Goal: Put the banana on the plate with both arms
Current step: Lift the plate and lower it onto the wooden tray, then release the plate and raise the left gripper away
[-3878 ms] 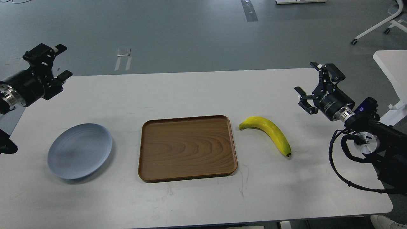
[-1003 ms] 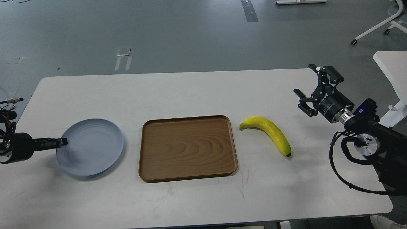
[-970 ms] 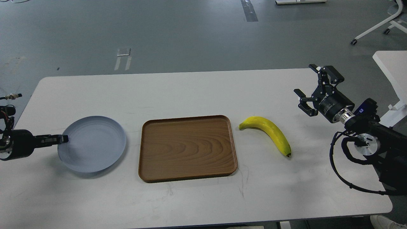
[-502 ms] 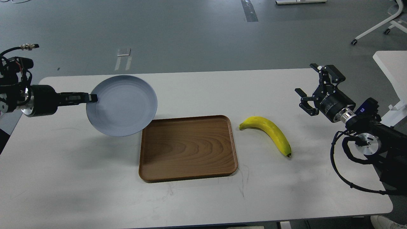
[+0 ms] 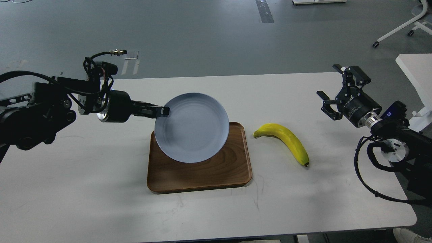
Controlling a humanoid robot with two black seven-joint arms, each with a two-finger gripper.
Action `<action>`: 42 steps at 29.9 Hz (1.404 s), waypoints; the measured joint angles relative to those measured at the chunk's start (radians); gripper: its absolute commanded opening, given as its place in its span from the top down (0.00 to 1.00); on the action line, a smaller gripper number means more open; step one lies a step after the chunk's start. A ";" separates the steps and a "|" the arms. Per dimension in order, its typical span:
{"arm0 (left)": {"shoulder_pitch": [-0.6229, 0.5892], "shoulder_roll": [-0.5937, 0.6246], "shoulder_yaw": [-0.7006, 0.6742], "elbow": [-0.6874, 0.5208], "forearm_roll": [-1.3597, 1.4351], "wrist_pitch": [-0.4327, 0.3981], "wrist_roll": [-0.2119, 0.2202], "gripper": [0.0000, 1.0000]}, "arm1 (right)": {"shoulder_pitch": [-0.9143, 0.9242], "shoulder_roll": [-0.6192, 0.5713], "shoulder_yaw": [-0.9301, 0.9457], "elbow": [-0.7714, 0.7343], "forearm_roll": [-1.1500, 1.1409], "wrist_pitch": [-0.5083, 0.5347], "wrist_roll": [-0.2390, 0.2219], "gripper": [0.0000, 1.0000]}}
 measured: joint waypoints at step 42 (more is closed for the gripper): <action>0.004 -0.163 0.075 0.249 -0.395 0.000 0.000 0.02 | -0.014 -0.016 0.000 -0.005 0.000 0.000 0.000 0.00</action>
